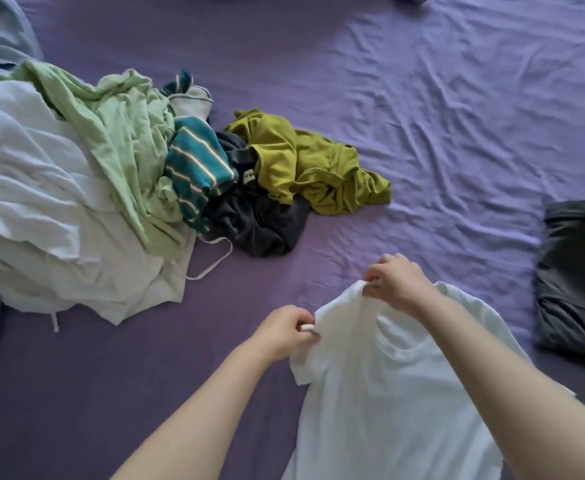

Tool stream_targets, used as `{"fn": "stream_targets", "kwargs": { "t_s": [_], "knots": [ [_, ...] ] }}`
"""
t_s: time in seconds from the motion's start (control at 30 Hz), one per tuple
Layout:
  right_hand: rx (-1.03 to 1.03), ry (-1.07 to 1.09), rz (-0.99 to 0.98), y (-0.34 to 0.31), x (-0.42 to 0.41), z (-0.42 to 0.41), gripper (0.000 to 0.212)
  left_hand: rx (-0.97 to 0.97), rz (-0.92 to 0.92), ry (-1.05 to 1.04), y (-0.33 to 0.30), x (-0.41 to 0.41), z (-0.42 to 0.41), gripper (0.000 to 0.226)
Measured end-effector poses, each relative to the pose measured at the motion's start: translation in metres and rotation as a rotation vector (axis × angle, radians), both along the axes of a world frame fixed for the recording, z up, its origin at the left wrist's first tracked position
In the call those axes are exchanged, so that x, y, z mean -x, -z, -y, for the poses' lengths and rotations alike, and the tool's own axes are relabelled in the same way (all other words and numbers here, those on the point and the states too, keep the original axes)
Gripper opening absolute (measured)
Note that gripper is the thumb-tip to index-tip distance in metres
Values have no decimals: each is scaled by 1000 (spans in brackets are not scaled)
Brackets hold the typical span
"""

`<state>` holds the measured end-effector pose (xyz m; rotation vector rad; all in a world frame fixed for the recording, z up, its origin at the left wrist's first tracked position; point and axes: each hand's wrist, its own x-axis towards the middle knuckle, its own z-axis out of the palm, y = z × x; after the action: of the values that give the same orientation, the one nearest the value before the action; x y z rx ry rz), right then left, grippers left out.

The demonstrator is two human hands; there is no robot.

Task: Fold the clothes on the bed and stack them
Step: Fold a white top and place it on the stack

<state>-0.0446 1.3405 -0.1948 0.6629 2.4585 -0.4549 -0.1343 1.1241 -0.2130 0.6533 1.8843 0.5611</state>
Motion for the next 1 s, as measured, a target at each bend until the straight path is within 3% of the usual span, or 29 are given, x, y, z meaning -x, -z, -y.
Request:
{"fn": "stream_targets", "kwargs": {
  "t_s": [0.07,0.17,0.23,0.33,0.43,0.57,0.8,0.93,1.0],
  "knots": [
    [160,57,-59,-11,-4,-14,24,-50,90,-114,-5,14,9,15],
    [403,149,-125,-24,-7,-19,11,-185,378,-403,-17,28,23,23],
    [500,219,-156,-26,-4,-14,16,-223,420,-498,-21,33,29,31],
    [492,209,-166,-17,5,-4,31,-240,315,-688,-21,39,31,22],
    [346,136,-140,-8,16,3,5,-220,-10,-796,-15,46,39,12],
    [358,398,-320,2,36,11,12,-179,-244,-908,-4,56,48,16],
    [201,563,-385,21,86,1,17,-43,-285,-962,19,93,34,29],
    [215,386,-288,27,79,3,35,79,-126,-863,29,92,23,38],
    [220,395,-374,27,58,3,43,98,-158,-819,23,83,25,39]
  ]
}}
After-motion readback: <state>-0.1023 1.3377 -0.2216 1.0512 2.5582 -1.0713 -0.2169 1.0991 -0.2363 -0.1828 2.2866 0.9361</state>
